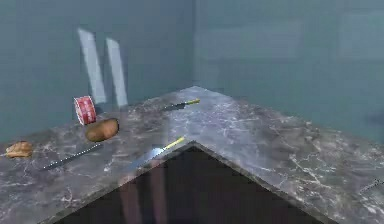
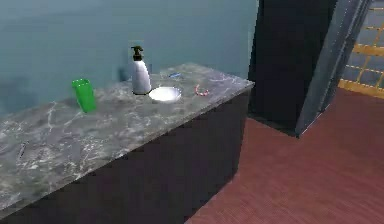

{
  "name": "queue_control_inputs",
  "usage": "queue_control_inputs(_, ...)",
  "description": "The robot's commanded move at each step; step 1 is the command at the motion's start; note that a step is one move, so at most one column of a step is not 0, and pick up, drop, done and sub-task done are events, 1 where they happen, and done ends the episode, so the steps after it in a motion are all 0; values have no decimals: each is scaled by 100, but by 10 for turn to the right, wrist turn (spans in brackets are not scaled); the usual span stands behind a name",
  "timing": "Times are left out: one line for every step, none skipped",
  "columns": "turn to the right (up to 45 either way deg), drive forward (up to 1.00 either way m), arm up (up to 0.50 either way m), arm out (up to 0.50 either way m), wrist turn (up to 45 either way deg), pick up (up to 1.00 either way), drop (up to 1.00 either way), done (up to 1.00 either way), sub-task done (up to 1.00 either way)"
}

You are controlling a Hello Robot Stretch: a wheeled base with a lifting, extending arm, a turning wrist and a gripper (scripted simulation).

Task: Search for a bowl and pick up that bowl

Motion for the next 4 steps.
queue_control_inputs(450,0,0,0,0,0,0,0,0)
queue_control_inputs(390,0,0,0,0,0,0,0,0)
queue_control_inputs(0,45,0,0,0,0,0,0,0)
queue_control_inputs(-450,0,0,0,0,0,0,0,0)
